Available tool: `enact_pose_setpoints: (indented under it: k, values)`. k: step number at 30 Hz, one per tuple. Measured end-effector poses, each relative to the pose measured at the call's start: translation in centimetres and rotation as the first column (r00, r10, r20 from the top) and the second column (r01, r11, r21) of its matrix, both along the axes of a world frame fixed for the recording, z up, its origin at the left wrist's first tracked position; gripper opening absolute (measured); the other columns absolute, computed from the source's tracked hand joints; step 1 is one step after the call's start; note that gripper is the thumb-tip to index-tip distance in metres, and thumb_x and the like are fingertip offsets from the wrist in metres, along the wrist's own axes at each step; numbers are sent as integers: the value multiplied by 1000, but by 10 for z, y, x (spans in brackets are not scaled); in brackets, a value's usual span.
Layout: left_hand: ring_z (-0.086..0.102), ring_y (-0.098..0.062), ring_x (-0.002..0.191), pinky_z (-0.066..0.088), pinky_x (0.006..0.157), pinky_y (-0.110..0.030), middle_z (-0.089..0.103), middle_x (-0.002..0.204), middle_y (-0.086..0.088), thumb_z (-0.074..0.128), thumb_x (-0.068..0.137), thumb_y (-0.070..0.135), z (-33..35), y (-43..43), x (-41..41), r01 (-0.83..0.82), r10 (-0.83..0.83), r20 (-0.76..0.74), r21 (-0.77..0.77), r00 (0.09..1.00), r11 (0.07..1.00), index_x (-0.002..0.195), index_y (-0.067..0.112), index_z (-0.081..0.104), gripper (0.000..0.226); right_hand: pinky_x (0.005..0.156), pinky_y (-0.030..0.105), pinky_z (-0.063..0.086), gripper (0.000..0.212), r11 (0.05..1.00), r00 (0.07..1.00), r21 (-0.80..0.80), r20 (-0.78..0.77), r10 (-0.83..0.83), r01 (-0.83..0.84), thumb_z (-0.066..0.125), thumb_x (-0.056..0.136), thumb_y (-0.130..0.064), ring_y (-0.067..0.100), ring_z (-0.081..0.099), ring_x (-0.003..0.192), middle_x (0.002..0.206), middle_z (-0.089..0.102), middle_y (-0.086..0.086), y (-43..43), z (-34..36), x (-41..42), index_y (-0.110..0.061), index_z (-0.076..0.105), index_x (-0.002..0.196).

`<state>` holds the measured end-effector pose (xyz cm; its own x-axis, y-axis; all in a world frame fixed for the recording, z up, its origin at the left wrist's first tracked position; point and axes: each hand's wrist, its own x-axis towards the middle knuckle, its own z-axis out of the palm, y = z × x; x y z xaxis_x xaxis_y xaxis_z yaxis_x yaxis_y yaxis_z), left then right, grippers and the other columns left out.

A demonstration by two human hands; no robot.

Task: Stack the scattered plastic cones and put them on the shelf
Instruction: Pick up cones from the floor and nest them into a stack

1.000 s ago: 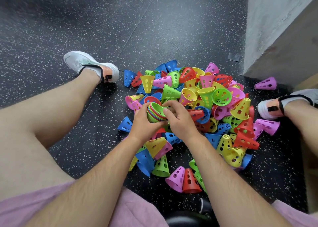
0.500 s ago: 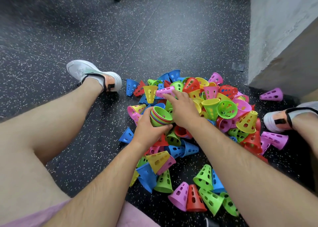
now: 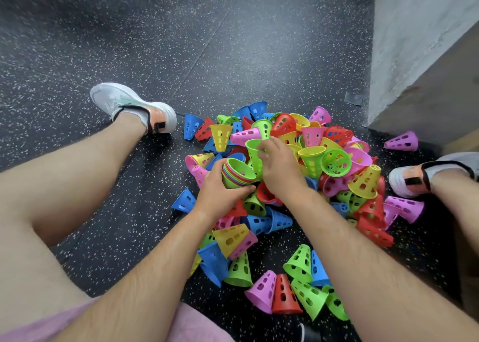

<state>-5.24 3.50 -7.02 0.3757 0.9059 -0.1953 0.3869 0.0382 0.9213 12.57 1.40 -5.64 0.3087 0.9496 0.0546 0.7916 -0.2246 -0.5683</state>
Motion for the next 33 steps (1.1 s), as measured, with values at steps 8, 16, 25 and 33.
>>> enact_pose_setpoints:
  k: [8, 16, 25, 33]
  values:
    - [62, 11, 97, 47, 83, -12, 65, 112, 16, 96, 70, 32, 11, -7, 5, 8, -8, 3, -6, 1000, 1000, 126, 33, 53, 71, 75, 27, 34, 11, 954, 952, 191, -248, -180, 231, 49, 103, -23, 23, 57, 97, 108, 54, -5, -32, 17, -7, -20, 58, 109]
    - [68, 3, 91, 53, 80, -17, 68, 110, 9, 93, 74, 26, 17, -15, 10, 45, -42, 49, -46, 998, 998, 130, 26, 53, 69, 76, 24, 39, 14, 947, 969, 293, -239, -62, 133, 53, 103, -23, 10, 52, 90, 99, 55, -11, -47, 30, -14, -16, 61, 112]
    - [67, -1, 75, 51, 63, -17, 69, 103, -5, 78, 81, 5, 20, -23, 15, 65, -58, 71, -97, 996, 993, 129, 19, 52, 56, 85, 37, 50, 14, 996, 928, 91, -368, 49, -17, 53, 100, -41, 13, 55, 97, 96, 55, -13, -68, 25, -33, -30, 57, 105]
    - [73, -9, 88, 59, 71, -22, 69, 109, -4, 85, 79, 10, 13, -32, 18, 119, -111, 63, -153, 992, 981, 132, 23, 47, 67, 95, 45, 52, 31, 998, 884, -47, -467, 20, -48, 46, 93, -59, 12, 59, 113, 119, 62, -5, -77, 12, -20, -40, 53, 117]
